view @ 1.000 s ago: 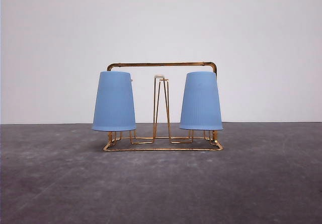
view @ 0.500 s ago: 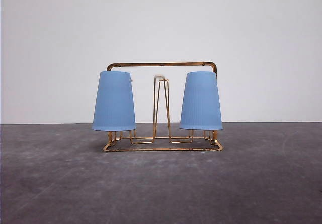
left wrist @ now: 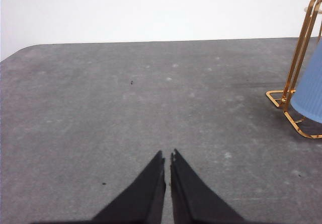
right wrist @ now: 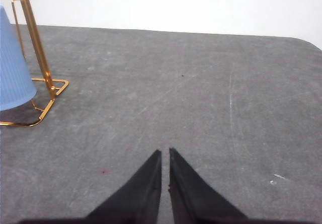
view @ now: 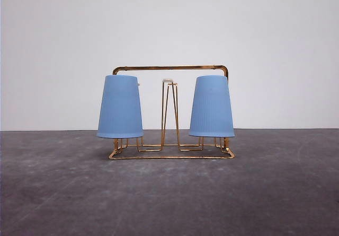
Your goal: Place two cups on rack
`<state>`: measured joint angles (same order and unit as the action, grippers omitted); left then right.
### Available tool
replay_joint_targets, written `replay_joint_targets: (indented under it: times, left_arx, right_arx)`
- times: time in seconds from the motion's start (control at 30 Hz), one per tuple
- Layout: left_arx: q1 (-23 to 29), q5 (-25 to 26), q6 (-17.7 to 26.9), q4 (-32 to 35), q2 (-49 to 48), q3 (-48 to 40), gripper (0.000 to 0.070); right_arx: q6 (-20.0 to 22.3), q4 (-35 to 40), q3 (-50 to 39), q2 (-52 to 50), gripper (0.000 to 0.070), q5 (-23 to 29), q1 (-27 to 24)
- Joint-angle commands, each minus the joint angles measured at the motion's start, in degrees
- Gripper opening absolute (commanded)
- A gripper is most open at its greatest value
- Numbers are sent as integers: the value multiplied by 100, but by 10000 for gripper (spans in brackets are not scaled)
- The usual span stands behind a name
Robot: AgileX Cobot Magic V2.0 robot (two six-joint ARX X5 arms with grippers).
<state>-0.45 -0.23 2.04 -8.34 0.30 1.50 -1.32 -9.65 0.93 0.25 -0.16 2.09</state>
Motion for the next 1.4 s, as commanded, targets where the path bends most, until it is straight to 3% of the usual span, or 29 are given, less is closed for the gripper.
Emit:
replay_joint_targets:
  times: [0.0, 1.37]
  left_arx:
    - [-2, -24, -15, 61, -11, -79, 0]
    - [-2, -24, -15, 61, -11, -79, 0]
  right_arx:
    - [-15, 66, -22, -4, 26, 17, 0]
    - [-15, 66, -22, -4, 26, 17, 0]
